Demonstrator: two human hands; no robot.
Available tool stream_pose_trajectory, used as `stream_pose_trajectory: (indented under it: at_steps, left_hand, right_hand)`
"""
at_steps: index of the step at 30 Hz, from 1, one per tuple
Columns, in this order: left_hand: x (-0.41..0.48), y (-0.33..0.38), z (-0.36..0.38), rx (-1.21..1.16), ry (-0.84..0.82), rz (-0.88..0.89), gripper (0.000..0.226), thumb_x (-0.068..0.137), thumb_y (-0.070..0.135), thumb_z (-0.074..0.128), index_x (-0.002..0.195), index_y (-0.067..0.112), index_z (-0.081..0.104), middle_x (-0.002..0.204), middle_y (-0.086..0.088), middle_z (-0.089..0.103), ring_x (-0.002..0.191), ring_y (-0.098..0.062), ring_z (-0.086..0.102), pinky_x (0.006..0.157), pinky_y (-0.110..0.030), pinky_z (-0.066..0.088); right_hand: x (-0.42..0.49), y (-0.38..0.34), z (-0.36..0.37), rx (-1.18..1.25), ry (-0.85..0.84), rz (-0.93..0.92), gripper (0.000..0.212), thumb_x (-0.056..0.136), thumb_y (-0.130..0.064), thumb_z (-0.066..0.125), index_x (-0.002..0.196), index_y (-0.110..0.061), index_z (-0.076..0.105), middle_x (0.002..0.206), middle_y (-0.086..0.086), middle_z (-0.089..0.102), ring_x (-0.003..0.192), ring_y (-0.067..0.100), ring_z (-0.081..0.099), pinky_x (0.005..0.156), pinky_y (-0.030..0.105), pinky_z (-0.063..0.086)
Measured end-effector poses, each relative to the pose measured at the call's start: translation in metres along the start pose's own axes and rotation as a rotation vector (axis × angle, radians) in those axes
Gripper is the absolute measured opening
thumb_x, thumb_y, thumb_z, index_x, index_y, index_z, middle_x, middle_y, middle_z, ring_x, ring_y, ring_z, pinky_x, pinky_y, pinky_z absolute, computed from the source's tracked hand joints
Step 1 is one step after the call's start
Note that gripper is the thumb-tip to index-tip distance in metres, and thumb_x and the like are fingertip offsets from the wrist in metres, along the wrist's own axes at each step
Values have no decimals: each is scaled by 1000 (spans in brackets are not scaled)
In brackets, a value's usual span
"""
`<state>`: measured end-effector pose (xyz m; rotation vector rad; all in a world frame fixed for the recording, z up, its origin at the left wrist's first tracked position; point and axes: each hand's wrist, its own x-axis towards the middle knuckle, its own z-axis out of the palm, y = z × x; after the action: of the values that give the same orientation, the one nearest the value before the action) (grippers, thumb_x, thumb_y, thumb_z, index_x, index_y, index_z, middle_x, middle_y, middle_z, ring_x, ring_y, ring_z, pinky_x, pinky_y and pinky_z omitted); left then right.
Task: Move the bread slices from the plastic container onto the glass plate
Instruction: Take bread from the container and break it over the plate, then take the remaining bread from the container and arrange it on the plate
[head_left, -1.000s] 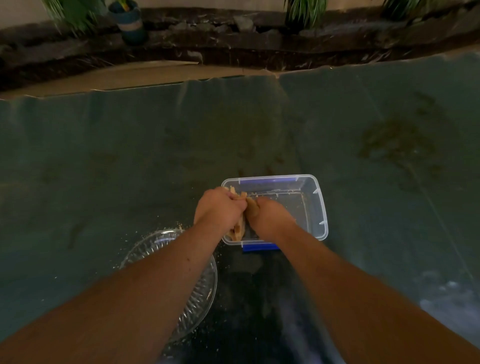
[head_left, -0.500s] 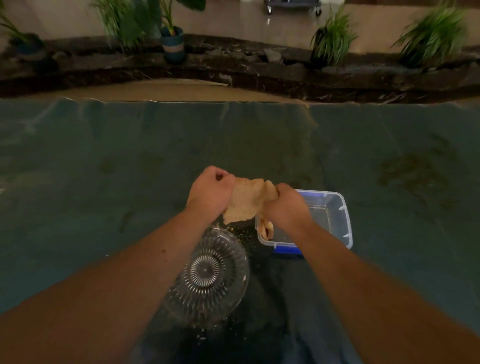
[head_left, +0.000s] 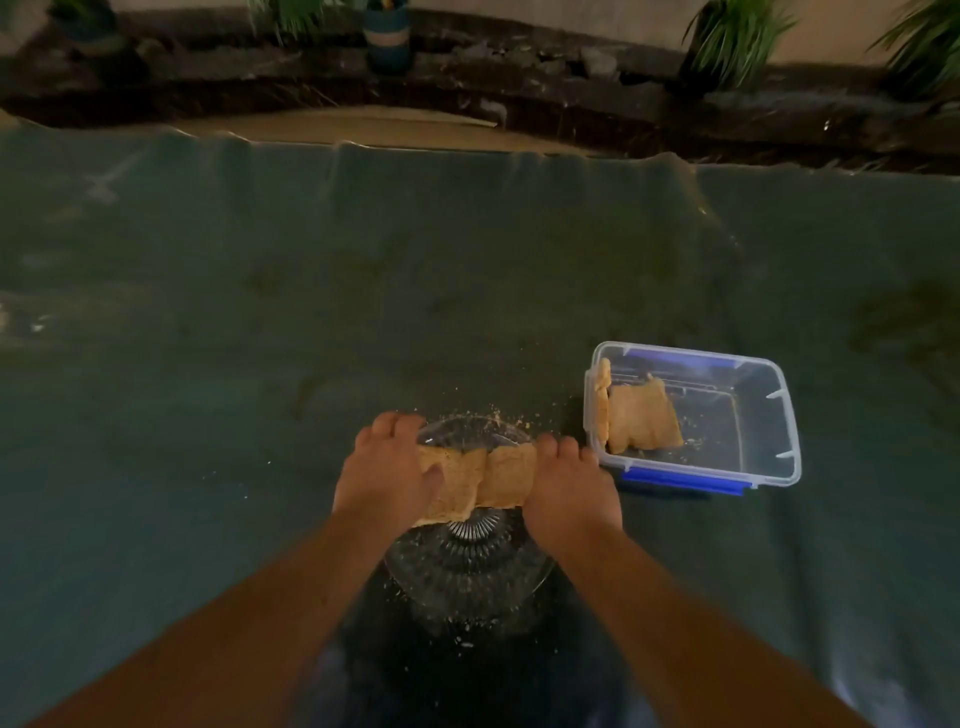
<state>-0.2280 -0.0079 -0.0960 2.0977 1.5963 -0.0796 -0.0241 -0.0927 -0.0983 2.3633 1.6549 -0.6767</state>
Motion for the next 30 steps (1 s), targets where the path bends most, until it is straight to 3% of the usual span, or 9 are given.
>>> stream_pose_trajectory:
  at_steps: [3,5,7,12,16,20,24,27,30]
  left_hand:
    - [-10,-6,20,239,-48,362,58,86,45,68,136,23,48,138,-11,50,119,-31,48,91,-50,56]
    - [-13,-6,31,338,-150,445,63,86,53,66,139,27,44,144,-10,49,128,-31,44,100,-51,51]
    - [-14,-7,38,411,-184,445,68,86,53,69,142,25,42,147,-10,49,133,-32,43,105,-53,48]
    - [-9,-14,31,516,-116,412,43,91,35,64,130,22,54,139,-11,54,125,-30,47,94,-48,52]
    - [-4,-6,22,530,-121,402,45,86,43,62,125,20,59,135,-10,57,122,-30,50,93,-49,51]
    - [10,32,5,395,-11,340,39,87,47,57,109,17,65,108,-6,66,100,-27,59,81,-45,55]
    - [35,104,-10,64,71,177,35,93,53,61,103,20,68,100,-4,67,91,-30,64,72,-41,55]
    - [56,161,-6,-29,32,82,41,90,65,59,101,26,65,93,2,67,84,-23,63,67,-37,53]
    - [72,204,11,-22,-32,13,49,85,74,60,97,27,60,87,2,65,78,-22,62,60,-36,50]
  right_hand:
    - [-2,-8,18,-42,50,-165,56,90,-25,60,141,-13,41,138,16,51,122,34,49,97,47,48]
    - [0,-13,26,-47,-8,-230,51,93,-23,57,141,-14,45,139,16,51,124,35,48,100,48,45]
    - [1,-16,33,-112,-20,-273,46,95,-20,55,140,-15,48,138,17,52,125,35,47,103,49,44]
    - [7,-10,32,-166,-18,-300,46,90,-11,56,135,-19,50,135,17,53,124,37,47,102,51,44]
    - [9,-6,23,-114,-32,-343,46,91,-17,60,136,-19,49,137,16,53,124,36,48,101,51,44]
    - [11,14,-7,34,295,-387,29,93,-30,50,119,-24,61,110,4,65,97,23,59,79,41,53]
    - [30,72,-58,178,519,-82,12,92,-36,59,99,-28,63,84,-5,57,74,15,57,63,34,52]
    - [56,129,-73,353,368,225,22,96,-31,57,115,-20,62,96,4,67,83,23,64,77,43,57]
    - [77,171,-65,476,79,389,35,96,-28,66,127,-12,57,106,9,66,93,27,65,86,43,58]
